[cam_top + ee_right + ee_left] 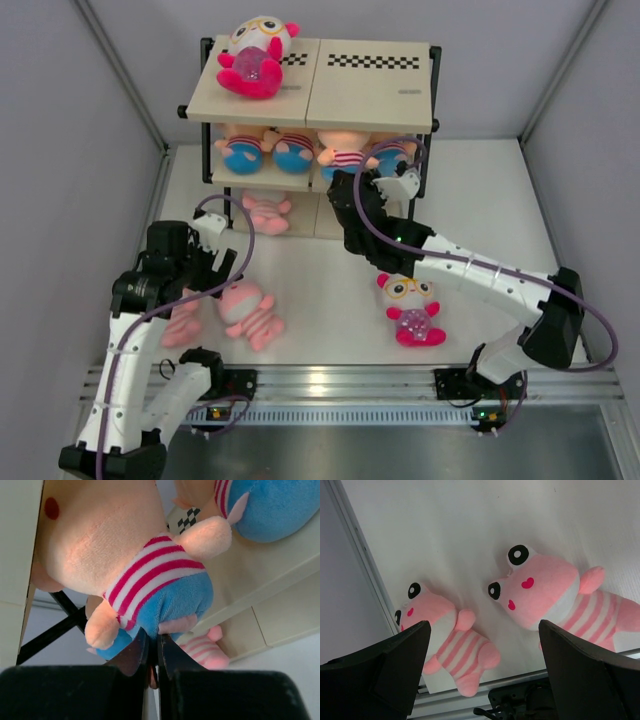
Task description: Place and organize the stuffed toys onto the shelf
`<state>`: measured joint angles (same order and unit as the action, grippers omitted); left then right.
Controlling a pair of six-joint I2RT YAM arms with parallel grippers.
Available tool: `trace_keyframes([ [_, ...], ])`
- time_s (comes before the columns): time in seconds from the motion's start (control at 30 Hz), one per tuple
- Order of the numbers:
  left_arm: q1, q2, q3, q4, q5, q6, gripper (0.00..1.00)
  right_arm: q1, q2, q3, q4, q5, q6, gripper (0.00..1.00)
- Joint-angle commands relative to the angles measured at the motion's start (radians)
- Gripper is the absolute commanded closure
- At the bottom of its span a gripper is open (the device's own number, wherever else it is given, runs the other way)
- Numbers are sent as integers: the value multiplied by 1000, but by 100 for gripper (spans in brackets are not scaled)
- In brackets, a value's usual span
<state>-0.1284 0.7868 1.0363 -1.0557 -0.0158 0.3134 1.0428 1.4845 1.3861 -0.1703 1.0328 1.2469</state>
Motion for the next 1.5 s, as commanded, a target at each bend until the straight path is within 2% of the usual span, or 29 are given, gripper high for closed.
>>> trace_keyframes([
  [0.0, -8, -18, 4, 0, 5, -10, 5, -23, 28, 54, 0, 38, 78, 100],
  [0.13, -10, -21, 2, 0, -3, -8, 5, -33, 56, 82, -24, 65, 92, 100],
  [0.5, -11, -26, -13, 2, -13, -4, 5, -87, 148, 145, -58, 19, 112, 98],
  [0.53, -11, -26, -15, 2, -15, -2, 5, -92, 152, 149, -55, 13, 112, 95],
  [0.57, -11, -26, -15, 0, -13, -2, 5, -95, 164, 159, -54, 10, 112, 85],
  [0.67, -11, -27, -18, 2, -13, 0, 5, -99, 183, 172, -55, 0, 109, 63],
  [0.97, -11, -27, -28, 2, -10, 0, 5, -102, 157, 136, 37, -59, 17, 46],
  [1.23, -11, -23, -32, 0, -10, 0, 5, -90, 138, 189, 86, -80, -145, 36],
  [1.47, -11, -26, -33, 0, -9, -4, 5, -73, 92, 153, 104, -102, -196, 25],
])
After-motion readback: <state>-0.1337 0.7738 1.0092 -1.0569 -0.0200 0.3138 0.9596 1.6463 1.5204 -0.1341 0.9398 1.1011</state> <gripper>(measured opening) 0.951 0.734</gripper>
